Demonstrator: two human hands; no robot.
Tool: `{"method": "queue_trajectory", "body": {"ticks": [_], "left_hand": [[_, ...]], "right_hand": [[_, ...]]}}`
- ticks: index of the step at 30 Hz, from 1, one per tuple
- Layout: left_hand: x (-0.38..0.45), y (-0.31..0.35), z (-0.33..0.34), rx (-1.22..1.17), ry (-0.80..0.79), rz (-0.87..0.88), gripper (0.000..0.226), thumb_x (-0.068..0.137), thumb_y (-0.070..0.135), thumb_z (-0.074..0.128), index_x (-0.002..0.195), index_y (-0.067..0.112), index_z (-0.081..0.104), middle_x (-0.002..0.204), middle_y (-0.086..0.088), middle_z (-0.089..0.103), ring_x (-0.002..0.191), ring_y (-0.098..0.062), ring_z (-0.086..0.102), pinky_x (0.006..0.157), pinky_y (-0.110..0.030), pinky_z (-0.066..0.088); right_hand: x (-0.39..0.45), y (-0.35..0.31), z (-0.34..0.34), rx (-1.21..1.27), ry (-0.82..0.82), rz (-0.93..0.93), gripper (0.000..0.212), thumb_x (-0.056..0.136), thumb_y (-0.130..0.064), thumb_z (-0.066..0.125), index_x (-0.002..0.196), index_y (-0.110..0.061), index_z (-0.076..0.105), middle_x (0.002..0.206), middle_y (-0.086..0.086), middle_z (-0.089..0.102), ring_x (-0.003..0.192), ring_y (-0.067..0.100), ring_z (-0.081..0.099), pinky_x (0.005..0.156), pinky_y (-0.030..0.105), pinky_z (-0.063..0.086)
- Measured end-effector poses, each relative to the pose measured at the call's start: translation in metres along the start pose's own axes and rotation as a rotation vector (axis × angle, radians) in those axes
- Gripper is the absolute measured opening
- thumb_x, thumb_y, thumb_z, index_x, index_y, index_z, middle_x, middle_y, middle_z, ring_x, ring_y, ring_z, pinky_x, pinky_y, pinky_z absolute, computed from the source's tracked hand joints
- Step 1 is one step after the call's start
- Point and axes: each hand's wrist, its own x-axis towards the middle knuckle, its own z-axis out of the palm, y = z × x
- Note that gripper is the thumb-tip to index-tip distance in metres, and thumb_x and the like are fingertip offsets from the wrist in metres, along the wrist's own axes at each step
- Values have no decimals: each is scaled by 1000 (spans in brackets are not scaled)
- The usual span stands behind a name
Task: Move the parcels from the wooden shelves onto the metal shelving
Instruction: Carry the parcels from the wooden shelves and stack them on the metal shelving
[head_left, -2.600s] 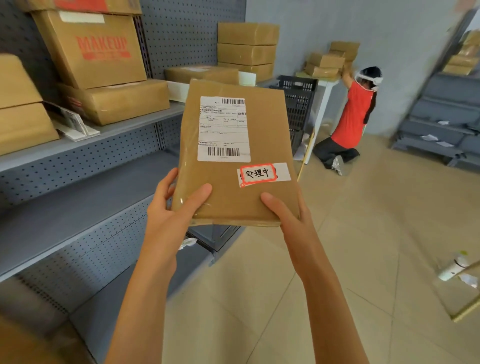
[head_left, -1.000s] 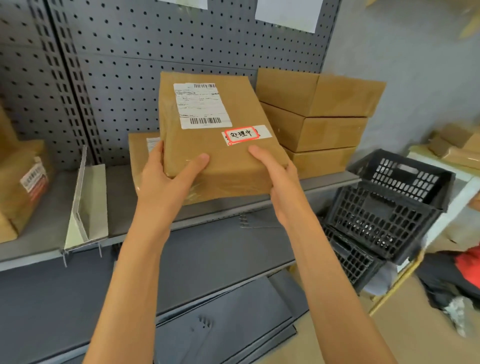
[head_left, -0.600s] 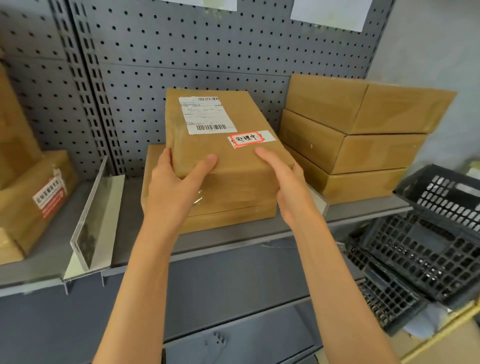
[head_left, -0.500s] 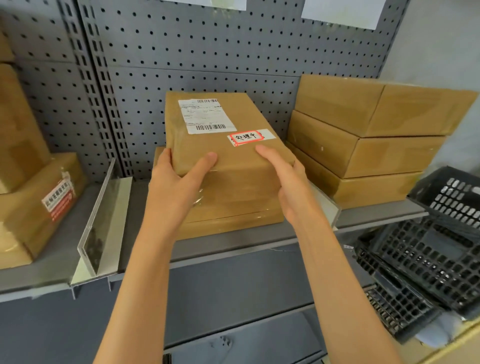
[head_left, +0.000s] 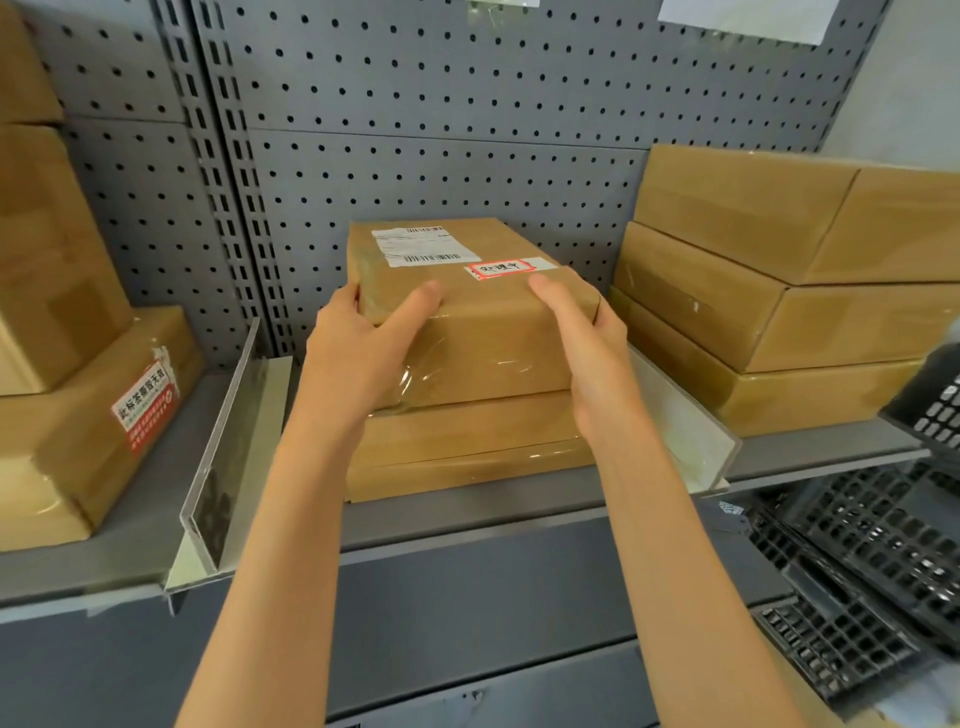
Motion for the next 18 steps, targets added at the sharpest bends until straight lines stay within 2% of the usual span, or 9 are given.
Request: {"method": "queue_trajectory", "body": {"ticks": [3, 6, 8, 10, 12, 13, 15, 16, 18], "left_hand": [[2, -1, -1, -4, -5, 13, 43, 78, 50, 68, 112, 27, 59, 98, 14, 65, 94, -8, 62, 88, -36, 52], [3, -2, -2, -1, -3, 25, 49, 76, 53, 69, 115, 26, 59, 100, 13, 65, 96, -10, 62, 91, -39, 52], [1, 0, -2, 22, 12, 50, 67, 70, 60, 68, 124, 23, 55, 107, 12, 63, 101, -10, 61, 93, -39, 50], [-5, 2, -2, 59, 52, 104, 85, 69, 64, 66, 139, 22, 42, 118, 17, 55, 112, -10, 54, 100, -36, 44], [-18, 2, -2, 111, 102, 188, 78, 82, 56, 62, 145, 20, 32, 117, 24, 47, 116, -5, 44, 102, -29, 36], [-26, 1, -4, 149, 126, 233, 74, 85, 53, 60, 146, 21, 31, 122, 21, 46, 119, -7, 42, 102, -29, 34], [-43, -1, -7, 249, 178, 331, 70, 88, 52, 57, 145, 21, 33, 139, 5, 44, 129, -15, 39, 103, -32, 32], [-51, -3, -9, 312, 213, 386, 67, 89, 50, 57, 144, 20, 35, 141, -1, 44, 130, -19, 38, 102, -33, 32], [-66, -6, -13, 475, 296, 484, 59, 90, 43, 58, 140, 17, 42, 135, -9, 48, 125, -28, 43, 99, -38, 34]], "right_hand": [[1, 2, 0, -25, 4, 15, 55, 79, -45, 71, 129, -32, 52, 114, -15, 57, 111, 8, 55, 97, 32, 46], [0, 2, -1, -38, -1, 13, 54, 81, -47, 70, 129, -32, 51, 111, -17, 55, 107, 6, 53, 94, 29, 44], [-1, 0, -1, -51, -9, -5, 53, 80, -49, 69, 127, -31, 51, 111, -18, 55, 105, 4, 52, 92, 27, 43], [-4, 1, -2, -73, -22, -41, 62, 77, -56, 69, 131, -29, 51, 122, -14, 57, 113, 6, 53, 98, 30, 43], [-11, 3, -6, -95, -38, -75, 73, 74, -62, 67, 136, -29, 48, 130, -13, 55, 120, 7, 51, 104, 33, 42], [-15, 4, -8, -98, -45, -97, 75, 74, -62, 67, 139, -28, 46, 132, -14, 53, 122, 6, 49, 104, 31, 41], [-29, 5, -15, -118, -49, -157, 73, 82, -53, 65, 144, -24, 39, 131, -17, 49, 121, -1, 46, 96, 15, 39], [-38, 5, -18, -138, -43, -189, 71, 85, -49, 64, 145, -23, 36, 132, -16, 48, 120, -3, 46, 94, 12, 38], [-55, 9, -26, -221, -21, -252, 73, 86, -48, 64, 147, -24, 32, 144, -11, 42, 130, 2, 40, 105, 23, 36]]}}
